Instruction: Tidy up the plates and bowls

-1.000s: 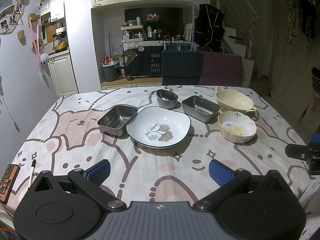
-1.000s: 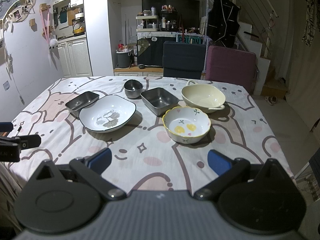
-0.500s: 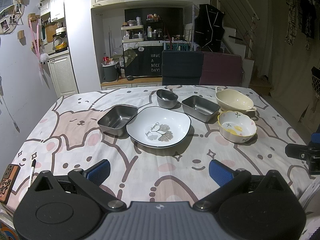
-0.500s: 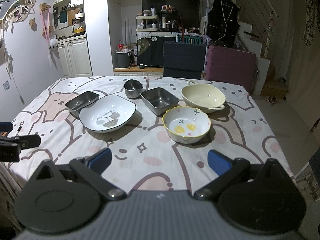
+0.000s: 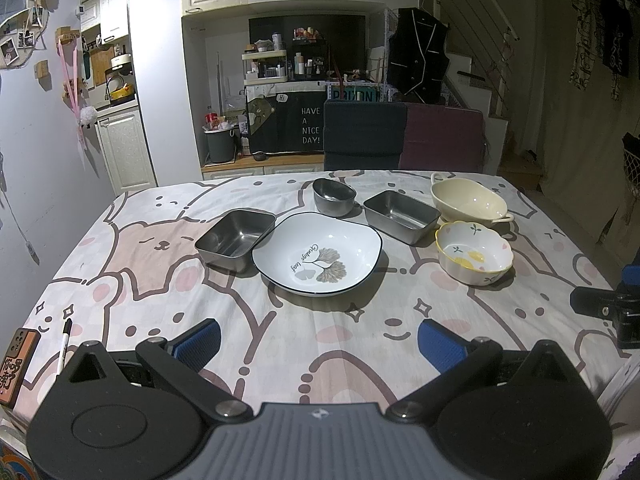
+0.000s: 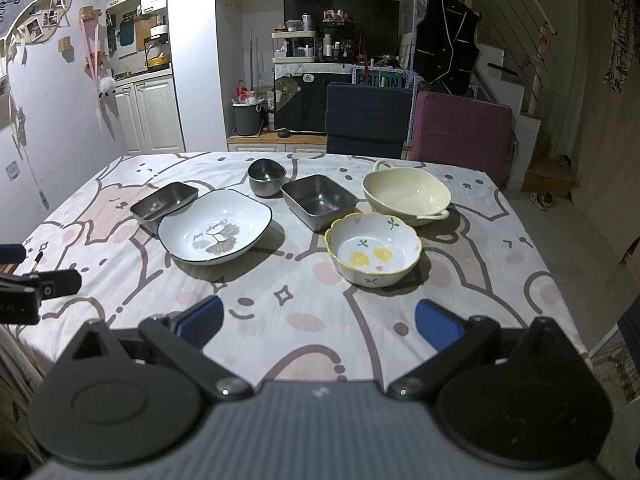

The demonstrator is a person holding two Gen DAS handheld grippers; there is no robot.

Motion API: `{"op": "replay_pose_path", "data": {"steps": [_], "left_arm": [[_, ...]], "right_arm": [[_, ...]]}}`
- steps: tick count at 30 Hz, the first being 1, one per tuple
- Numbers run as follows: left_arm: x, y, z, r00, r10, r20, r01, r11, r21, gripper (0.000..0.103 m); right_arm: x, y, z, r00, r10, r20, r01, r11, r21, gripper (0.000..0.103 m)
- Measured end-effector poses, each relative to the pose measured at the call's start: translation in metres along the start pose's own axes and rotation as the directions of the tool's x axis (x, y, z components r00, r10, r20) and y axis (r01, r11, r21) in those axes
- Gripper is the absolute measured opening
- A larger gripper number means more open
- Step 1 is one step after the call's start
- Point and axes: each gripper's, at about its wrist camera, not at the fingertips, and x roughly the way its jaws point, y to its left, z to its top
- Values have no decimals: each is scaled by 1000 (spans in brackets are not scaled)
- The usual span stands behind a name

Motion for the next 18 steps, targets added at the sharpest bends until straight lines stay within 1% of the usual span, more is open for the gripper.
{"op": "replay_pose_path", "data": {"steps": [7,14,18], "left_arm": [[6,-4,0,1000,6,-13,-6,1000,-4,103],[26,-1,3,997,23,-71,-24,1000,-12,103],[38,0,10,995,13,-103,-15,1000,-18,103]], "right_arm": [[1,1,-1,1000,0,-4,0,1000,-1,103],[9,1,3,999,-3,-39,3,1000,4,103],[18,0,9,998,18,-57,-17,1000,23,103]]}}
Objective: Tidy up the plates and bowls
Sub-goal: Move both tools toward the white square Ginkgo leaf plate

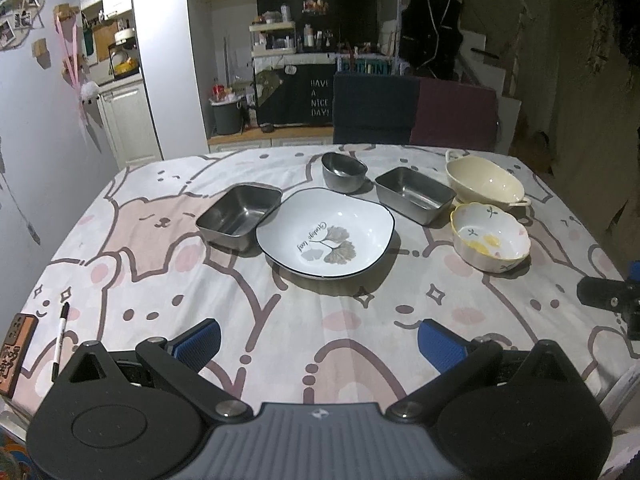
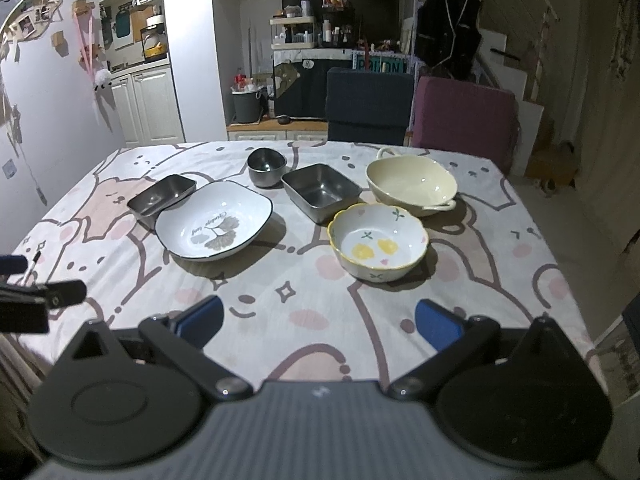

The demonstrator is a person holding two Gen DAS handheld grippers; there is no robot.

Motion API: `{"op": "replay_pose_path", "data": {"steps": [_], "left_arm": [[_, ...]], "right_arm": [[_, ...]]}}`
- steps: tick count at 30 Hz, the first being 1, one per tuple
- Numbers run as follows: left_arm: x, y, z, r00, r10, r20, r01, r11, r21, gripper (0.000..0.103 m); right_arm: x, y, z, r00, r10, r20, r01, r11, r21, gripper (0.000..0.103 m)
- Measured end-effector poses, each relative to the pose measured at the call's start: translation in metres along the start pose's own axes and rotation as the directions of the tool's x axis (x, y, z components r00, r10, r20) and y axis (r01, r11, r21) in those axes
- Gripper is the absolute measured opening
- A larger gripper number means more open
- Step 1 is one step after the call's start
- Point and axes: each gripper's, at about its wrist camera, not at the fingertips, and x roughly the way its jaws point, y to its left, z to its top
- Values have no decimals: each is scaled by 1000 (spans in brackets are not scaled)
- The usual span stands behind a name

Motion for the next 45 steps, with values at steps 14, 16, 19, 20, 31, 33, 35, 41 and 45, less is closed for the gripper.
{"op": "replay_pose_path", "data": {"steps": [14,16,19,20,31,33,35,41,45], "left_arm": [[52,12,58,999,9,-50,-12,998,-54,103],[60,16,70,999,18,-51,-21,997,-71,103],[75,24,87,998,34,-48,-39,994,-106,103],[81,27,93,998,42,-52,-48,992,-118,103],[157,39,124,990,84,-109,-106,970,-217,103],[173,41,124,988,81,-132,-109,968,-224,103],[190,45,122,982,89,-167,-128,962,-239,103],[230,55,107,958,49,-281,-133,948,-288,103],[249,58,98,943,-3,-332,-103,948,-300,103]], "right_arm": [[52,-2,62,992,125,1,-125,992,-1,103],[64,-1,77,986,166,-5,-167,986,-5,103],[82,5,100,980,197,8,-196,979,-47,103],[88,8,108,979,202,15,-201,978,-65,103],[174,30,173,953,302,29,-294,942,-159,103],[192,32,180,946,324,25,-317,935,-158,103],[210,34,190,938,347,16,-341,929,-142,103],[259,53,202,932,356,-64,-361,904,-228,103],[301,66,200,924,339,-178,-376,891,-253,95]]}}
